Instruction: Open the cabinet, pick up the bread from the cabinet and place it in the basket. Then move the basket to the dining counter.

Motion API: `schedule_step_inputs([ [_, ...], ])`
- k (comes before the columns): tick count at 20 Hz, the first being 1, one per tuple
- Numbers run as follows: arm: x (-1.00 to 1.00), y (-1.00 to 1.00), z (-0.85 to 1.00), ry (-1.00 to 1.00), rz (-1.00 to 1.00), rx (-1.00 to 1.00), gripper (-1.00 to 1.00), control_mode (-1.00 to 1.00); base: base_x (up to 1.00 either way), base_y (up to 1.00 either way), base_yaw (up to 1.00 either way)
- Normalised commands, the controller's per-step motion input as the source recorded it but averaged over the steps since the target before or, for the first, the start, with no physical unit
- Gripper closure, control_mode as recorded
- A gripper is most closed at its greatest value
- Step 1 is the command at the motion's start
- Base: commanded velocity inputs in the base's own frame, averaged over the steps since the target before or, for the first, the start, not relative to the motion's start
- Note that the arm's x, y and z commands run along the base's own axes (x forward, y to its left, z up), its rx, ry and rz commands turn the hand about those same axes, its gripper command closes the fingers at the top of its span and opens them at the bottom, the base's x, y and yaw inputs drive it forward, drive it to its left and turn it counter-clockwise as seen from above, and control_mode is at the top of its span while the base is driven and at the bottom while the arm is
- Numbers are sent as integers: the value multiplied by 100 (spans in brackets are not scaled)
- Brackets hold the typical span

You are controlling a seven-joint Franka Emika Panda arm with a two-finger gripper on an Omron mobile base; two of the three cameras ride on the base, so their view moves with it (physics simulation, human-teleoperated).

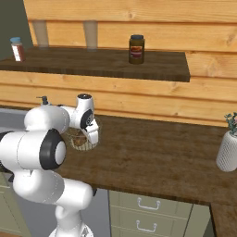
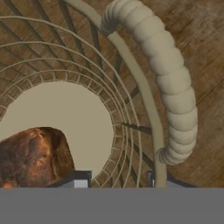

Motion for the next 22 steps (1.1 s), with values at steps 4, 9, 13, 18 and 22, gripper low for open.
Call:
schedule_step_inputs([
  [4, -11, -19, 3, 0, -8, 5, 100, -100, 0, 0, 0],
  [9, -47, -27, 38, -3, -8, 8, 100, -100, 0, 0, 0],
  [13, -59, -29, 58, -8, -7, 1, 100, -100, 0, 0, 0],
  [18, -46, -13, 53, -1, -3, -16, 100, -100, 0, 0, 0],
  [22, -47, -25, 48, 0, 0, -17, 100, -100, 0, 0, 0],
])
